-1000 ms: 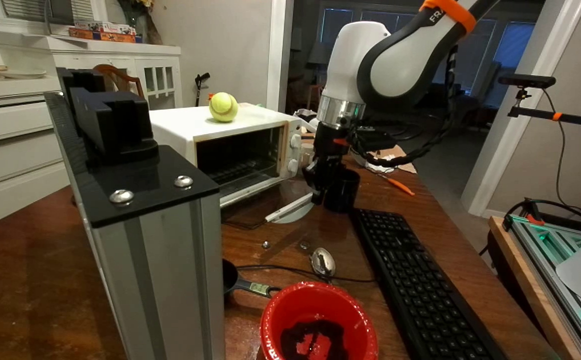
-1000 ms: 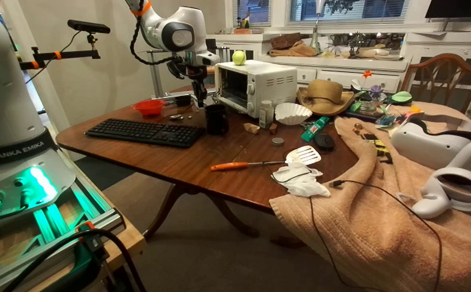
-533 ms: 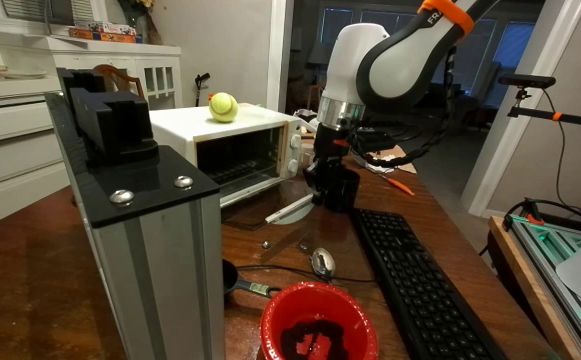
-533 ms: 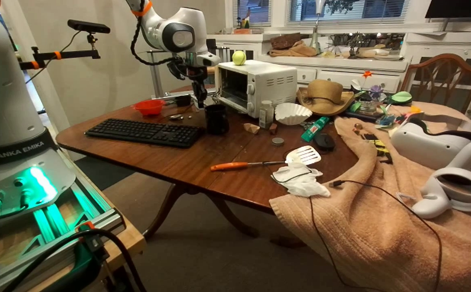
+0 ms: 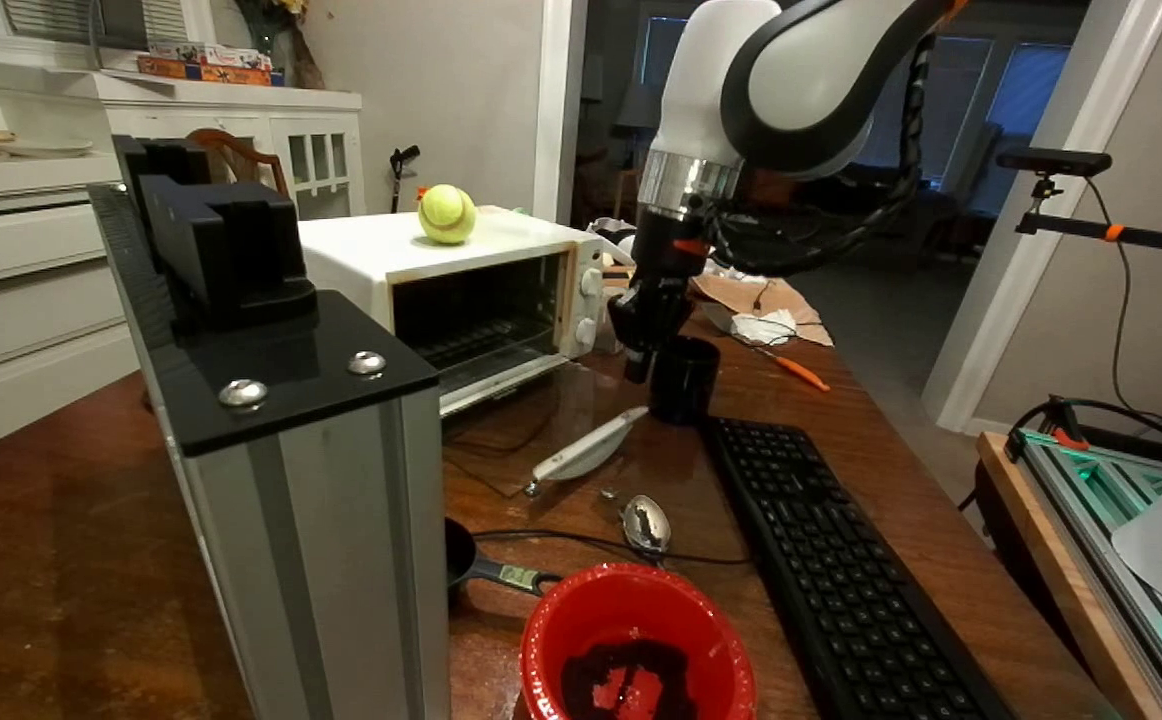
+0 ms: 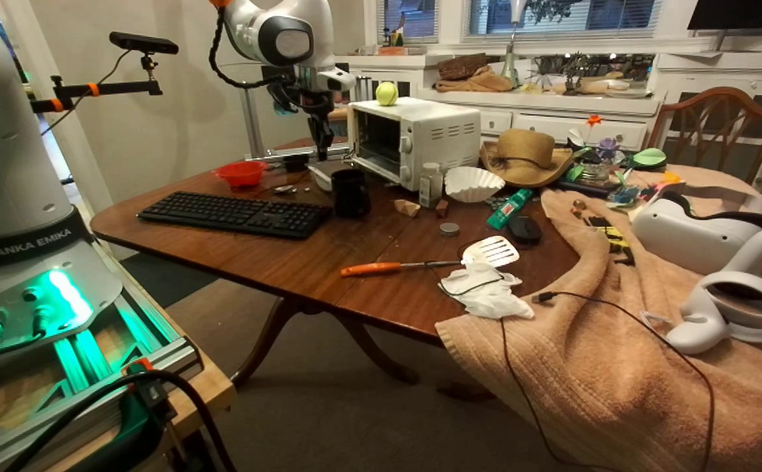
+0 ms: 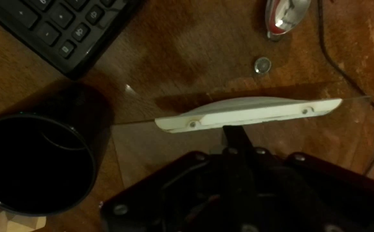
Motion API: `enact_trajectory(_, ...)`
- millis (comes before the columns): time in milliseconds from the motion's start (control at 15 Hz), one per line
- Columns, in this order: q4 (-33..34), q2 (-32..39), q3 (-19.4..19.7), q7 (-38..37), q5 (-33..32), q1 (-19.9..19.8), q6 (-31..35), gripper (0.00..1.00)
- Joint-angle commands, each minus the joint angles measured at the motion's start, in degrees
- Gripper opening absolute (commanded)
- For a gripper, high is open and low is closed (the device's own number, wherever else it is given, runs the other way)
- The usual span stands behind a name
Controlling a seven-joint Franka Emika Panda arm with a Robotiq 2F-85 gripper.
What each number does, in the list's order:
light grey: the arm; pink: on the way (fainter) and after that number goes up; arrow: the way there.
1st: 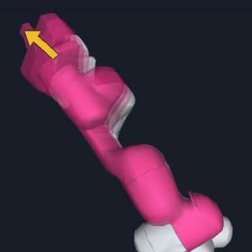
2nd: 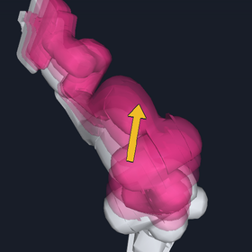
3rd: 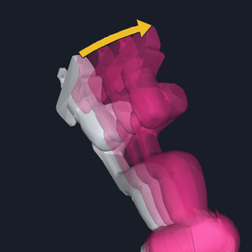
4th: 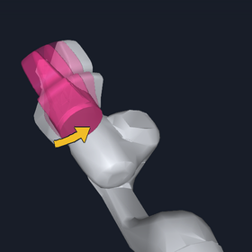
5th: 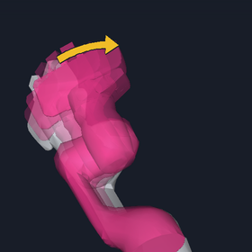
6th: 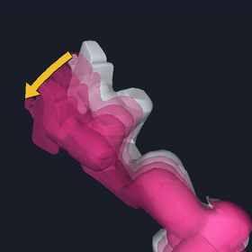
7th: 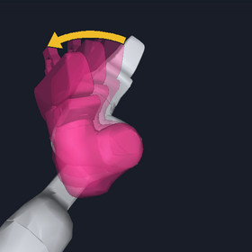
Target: Open the white oven.
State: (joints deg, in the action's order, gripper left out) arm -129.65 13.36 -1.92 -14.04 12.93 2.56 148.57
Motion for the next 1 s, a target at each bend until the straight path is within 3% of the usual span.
enact_trajectory(0,-1.29,-3.92,-0.21,1.7,2.48,-1.17,-2.2,0.0)
enact_trajectory(600,-0.26,0.44,2.79,-4.11,-2.3,-0.22,6.34,0.0)
enact_trajectory(933,-0.19,3.06,5.64,-8.9,-6.84,0.89,7.82,0.0)
